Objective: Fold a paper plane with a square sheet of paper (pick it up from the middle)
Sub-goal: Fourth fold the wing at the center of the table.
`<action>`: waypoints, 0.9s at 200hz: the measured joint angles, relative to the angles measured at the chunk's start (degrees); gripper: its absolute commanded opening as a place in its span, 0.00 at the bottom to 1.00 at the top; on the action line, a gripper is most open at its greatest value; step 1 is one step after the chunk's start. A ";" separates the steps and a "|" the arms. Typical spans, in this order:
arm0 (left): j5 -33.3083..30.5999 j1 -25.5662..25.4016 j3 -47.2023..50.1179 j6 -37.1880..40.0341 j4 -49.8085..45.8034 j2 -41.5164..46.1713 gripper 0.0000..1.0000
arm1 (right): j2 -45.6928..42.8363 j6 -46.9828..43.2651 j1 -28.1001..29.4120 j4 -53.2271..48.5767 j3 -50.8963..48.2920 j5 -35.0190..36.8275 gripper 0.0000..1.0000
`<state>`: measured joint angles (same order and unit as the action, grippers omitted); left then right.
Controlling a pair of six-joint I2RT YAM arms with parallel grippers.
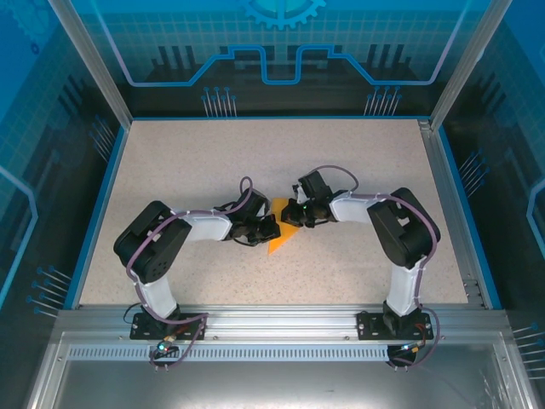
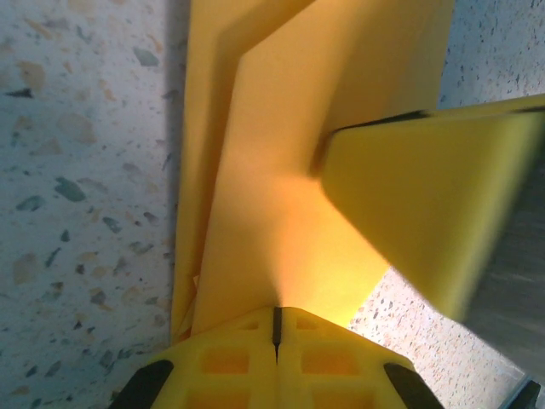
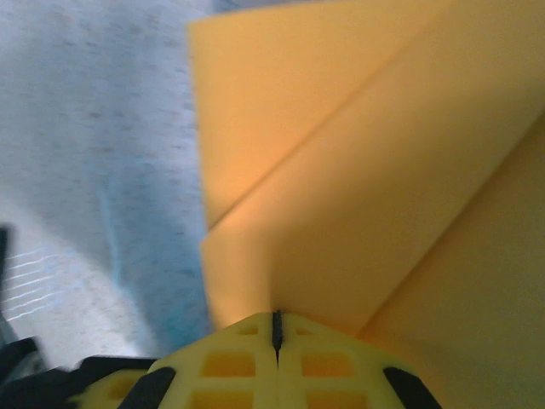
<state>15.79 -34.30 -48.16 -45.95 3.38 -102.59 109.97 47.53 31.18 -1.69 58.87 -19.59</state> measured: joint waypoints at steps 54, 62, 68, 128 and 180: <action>0.07 0.00 0.46 0.02 0.63 0.11 0.05 | 2.08 -2.12 -2.91 0.37 1.14 -4.70 0.05; 0.07 0.00 0.59 0.02 0.85 0.11 0.05 | 2.40 -2.49 -3.34 -0.24 1.88 -4.70 0.06; 0.09 0.00 0.72 0.02 1.05 0.11 0.05 | 2.73 -2.86 -3.78 -0.70 2.62 -4.42 0.06; 0.11 0.00 1.42 0.02 2.21 0.28 0.05 | 7.02 -5.68 -9.77 -2.95 9.77 -2.38 0.06; 0.11 0.00 1.49 0.04 2.54 0.28 0.05 | 7.19 -9.31 -13.99 -5.70 12.74 -2.27 0.07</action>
<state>15.90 -34.30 -46.68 -45.91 5.91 -102.30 117.16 38.22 17.19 -7.40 71.61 -21.87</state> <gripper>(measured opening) 0.049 0.073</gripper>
